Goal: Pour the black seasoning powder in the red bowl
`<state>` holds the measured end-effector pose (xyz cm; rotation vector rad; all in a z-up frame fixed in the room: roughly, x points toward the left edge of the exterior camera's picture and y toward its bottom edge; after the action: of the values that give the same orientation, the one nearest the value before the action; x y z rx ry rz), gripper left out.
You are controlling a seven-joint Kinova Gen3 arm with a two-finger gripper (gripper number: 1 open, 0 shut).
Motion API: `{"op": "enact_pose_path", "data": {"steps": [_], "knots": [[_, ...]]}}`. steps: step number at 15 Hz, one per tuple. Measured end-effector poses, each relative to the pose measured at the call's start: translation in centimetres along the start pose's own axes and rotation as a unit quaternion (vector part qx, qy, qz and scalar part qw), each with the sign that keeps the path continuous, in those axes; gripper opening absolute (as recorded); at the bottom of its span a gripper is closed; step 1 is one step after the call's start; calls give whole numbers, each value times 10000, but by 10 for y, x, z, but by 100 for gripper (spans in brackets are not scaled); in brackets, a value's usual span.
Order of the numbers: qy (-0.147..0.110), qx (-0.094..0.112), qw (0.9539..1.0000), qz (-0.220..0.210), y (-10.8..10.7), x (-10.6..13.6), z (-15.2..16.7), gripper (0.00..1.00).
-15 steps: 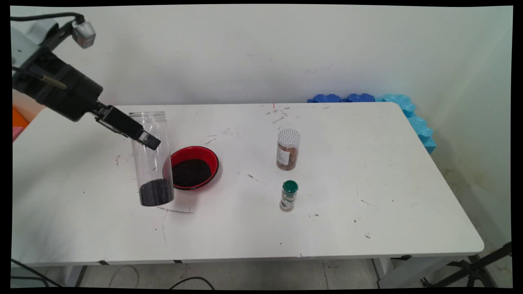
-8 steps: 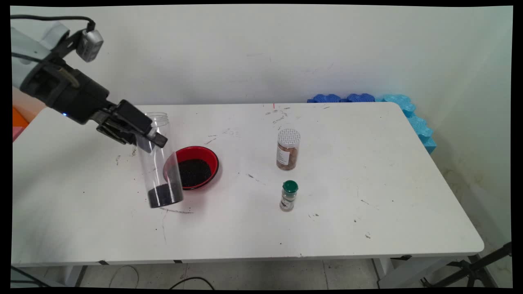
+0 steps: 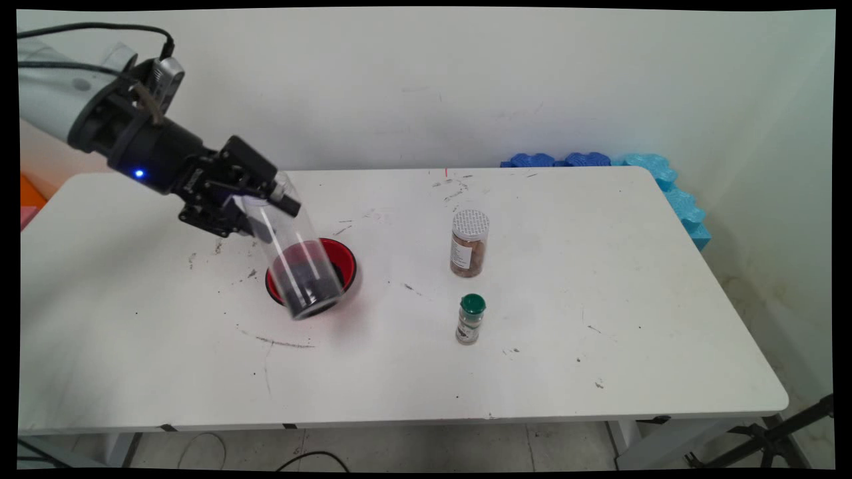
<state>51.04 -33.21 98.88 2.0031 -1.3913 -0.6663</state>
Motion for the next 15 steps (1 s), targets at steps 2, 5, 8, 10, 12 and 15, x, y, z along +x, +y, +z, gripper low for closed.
{"op": "enact_pose_path", "data": {"steps": [2,5,8,10,12,15], "knots": [[11,-154,9990,-424,2,4,4,0],[13,-299,9960,-845,3,7,8,0],[15,-455,9904,-1304,4,11,12,0],[0,-579,9839,-1693,3,13,15,0],[-9,-656,9791,-1925,3,15,17,0],[-33,-828,9677,-2381,1,18,22,0]]}}
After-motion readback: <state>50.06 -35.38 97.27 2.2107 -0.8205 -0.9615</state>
